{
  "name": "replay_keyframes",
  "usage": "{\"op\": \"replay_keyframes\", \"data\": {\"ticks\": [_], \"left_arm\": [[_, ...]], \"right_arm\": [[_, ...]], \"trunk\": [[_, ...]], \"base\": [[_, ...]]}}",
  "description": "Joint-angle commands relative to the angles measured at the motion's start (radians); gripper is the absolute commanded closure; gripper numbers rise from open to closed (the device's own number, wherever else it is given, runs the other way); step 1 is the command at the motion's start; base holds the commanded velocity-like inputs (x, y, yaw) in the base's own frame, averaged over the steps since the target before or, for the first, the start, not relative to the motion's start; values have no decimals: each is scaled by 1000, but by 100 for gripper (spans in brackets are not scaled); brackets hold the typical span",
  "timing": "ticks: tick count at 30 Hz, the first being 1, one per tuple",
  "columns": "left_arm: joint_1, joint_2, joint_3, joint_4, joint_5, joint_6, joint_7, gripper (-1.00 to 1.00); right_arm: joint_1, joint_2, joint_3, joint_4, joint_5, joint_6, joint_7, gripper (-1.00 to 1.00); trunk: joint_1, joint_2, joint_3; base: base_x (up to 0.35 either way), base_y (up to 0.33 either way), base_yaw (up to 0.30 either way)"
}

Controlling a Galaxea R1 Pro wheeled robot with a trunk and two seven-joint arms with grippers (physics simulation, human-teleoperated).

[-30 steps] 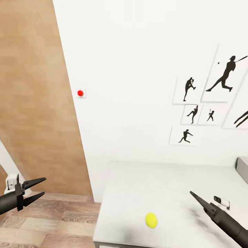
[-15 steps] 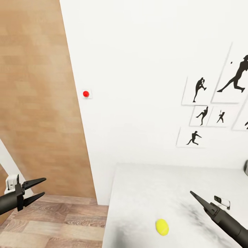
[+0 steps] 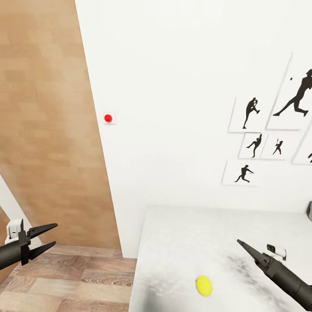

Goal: Put all the toys in the child's room - the three board games (two on the bed and one on the table), the two jigsaw puzzles on the table, and the tennis ball on the table - inside the toy box on the table in the child's room.

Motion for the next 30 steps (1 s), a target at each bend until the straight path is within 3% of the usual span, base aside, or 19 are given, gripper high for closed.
{"op": "replay_keyframes", "data": {"ticks": [1, 3, 5, 6, 7, 8, 9, 10, 11, 13, 15, 16, 20, 24, 30], "left_arm": [[-1, 0, 1, 0, -10, 3, -10, -100], [-1, 0, 1, 0, -10, 3, -10, -100], [-1, 0, 1, 0, -10, 3, -10, -100], [-2, 0, 1, 0, -10, 3, -10, -100], [-2, 0, 1, 0, -10, 3, -10, -100], [-2, 0, 1, 0, -10, 3, -10, -100], [-2, 1, 1, 0, -10, 3, -10, -100], [-2, 1, 1, 0, -10, 3, -10, -100], [-2, 1, 1, 0, -10, 3, -10, -100], [-2, 1, 1, 0, -10, 3, -10, -100], [-2, 1, 1, 0, -10, 3, -10, -100], [-2, 1, 1, 0, -10, 3, -10, -100], [-2, 2, 1, 0, -11, 3, -10, -100], [-2, 3, 1, 2, -12, 3, -10, -100], [-2, 4, 1, 2, -12, 3, -10, -100]], "right_arm": [[-2, 2, 0, -23, 10, 42, -42, -100], [-2, 4, 1, -62, 25, 86, -106, -100], [-4, 8, 2, -155, 41, 183, -239, -100], [-9, 15, 2, -225, 46, 260, -347, -100], [-13, 22, 2, -258, 48, 299, -407, -100], [-33, 38, 6, -307, 47, 366, -526, -100], [-49, 47, 9, -323, 46, 391, -585, -100], [-90, 68, 20, -346, 45, 428, -700, -100], [-112, 79, 30, -355, 46, 441, -755, -100], [-188, 115, 108, -373, 49, 472, -956, -100], [-214, 126, 164, -378, 50, 475, -1053, -100], [-233, 134, 221, -381, 47, 475, -1149, -100], [-278, 160, 350, -383, 38, 475, -1399, -100], [-321, 211, 405, -353, 37, 475, -1546, -100], [-382, 239, 445, -232, 39, 475, -1618, -100]], "trunk": [[1, -2, -2], [1, -2, -2], [1, -2, -2], [1, -2, -2], [1, -2, -2], [1, -2, -2], [1, -2, -2], [1, -2, -2], [1, -2, -2], [1, -2, -2], [1, -2, -2], [1, -2, -2], [1, -2, -2], [1, -2, -2], [1, -2, -2]], "base": [[0, 0, 0], [0, 0, 0], [0, 0, 0], [0, 0, 0], [0, 0, 0], [0, 0, 0], [0, 0, 0], [0, 0, 0], [0, 0, 0], [0, 0, 0], [0, 0, 0], [0, 0, 0], [0, 0, 0], [0, 0, 0], [-22, 0, 0]]}}
